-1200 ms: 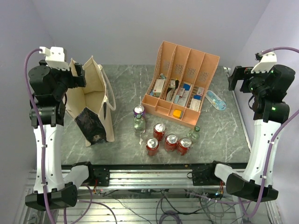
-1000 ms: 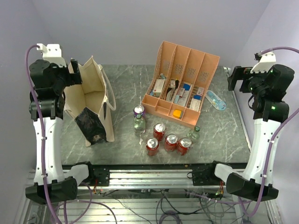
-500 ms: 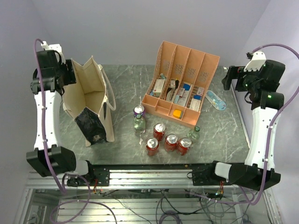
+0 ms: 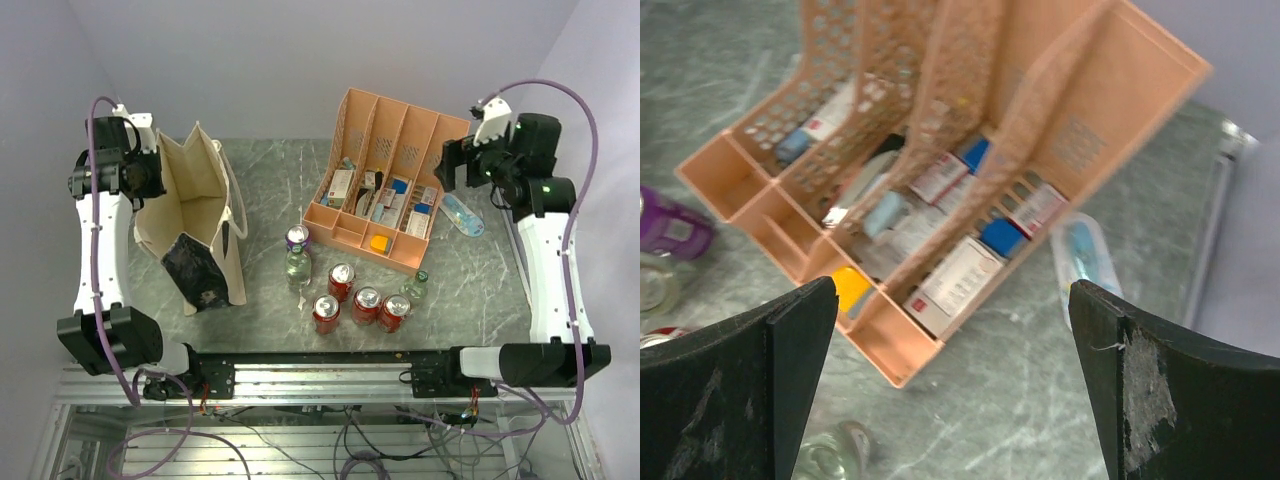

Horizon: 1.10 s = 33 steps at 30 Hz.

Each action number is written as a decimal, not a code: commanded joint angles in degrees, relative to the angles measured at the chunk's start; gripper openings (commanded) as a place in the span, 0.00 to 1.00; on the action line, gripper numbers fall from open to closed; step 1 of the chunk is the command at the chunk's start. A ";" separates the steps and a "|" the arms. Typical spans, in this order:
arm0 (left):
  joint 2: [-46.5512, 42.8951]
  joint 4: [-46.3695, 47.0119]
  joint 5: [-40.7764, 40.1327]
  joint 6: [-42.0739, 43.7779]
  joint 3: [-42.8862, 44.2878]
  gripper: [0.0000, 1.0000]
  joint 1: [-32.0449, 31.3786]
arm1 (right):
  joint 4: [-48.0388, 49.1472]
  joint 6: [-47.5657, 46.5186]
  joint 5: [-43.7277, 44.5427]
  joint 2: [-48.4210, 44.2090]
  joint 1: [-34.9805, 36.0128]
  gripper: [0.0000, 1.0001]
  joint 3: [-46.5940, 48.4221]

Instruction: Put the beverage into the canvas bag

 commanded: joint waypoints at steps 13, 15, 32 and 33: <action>-10.11 -13.23 27.41 1.65 -12.13 0.07 -0.05 | 0.85 -3.88 -16.67 13.79 31.62 0.97 1.55; -11.01 -13.25 27.77 1.47 -12.80 0.08 -0.07 | 0.31 -6.42 -16.52 15.87 36.03 0.94 1.98; -13.68 -10.07 26.48 0.61 -9.93 0.75 0.98 | 1.77 -14.69 -12.98 28.20 47.46 0.87 4.31; -13.69 -10.02 26.22 0.60 -9.57 0.77 1.11 | 2.01 -14.88 -12.57 28.63 47.78 0.86 4.38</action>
